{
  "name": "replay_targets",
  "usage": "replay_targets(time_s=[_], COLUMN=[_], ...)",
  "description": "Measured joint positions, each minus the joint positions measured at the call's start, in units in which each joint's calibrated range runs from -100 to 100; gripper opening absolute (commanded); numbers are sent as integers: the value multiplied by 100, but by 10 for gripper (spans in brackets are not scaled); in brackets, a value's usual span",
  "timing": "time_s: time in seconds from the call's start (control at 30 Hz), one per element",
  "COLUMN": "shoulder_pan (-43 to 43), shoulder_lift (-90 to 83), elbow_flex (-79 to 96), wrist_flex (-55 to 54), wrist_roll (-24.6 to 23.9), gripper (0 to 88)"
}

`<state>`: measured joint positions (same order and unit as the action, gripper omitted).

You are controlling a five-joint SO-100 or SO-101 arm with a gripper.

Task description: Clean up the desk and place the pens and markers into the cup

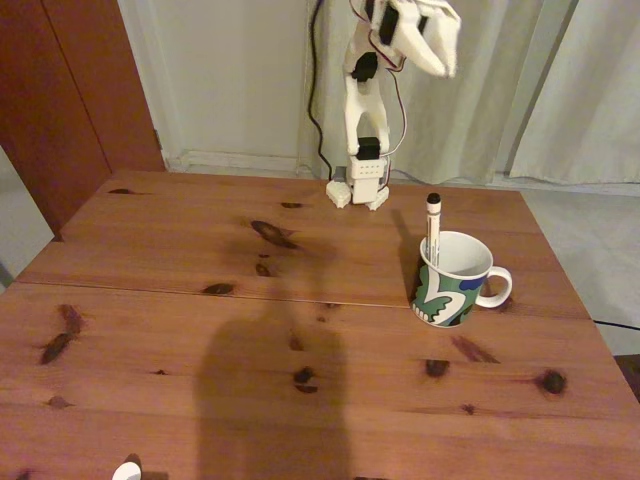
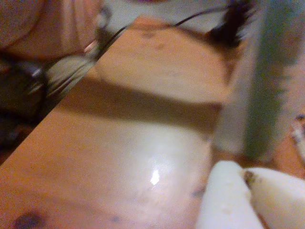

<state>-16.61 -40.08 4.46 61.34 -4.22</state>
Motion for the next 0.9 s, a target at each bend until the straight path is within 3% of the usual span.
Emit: replay_targets(time_s=[0.5,0.9], shoulder_pan=[1181,1782], shoulder_lift=[-3636,-4864], elbow_flex=[4577,5877], wrist_flex=[-2878,-3152], wrist_roll=[0,0], gripper=[9,9])
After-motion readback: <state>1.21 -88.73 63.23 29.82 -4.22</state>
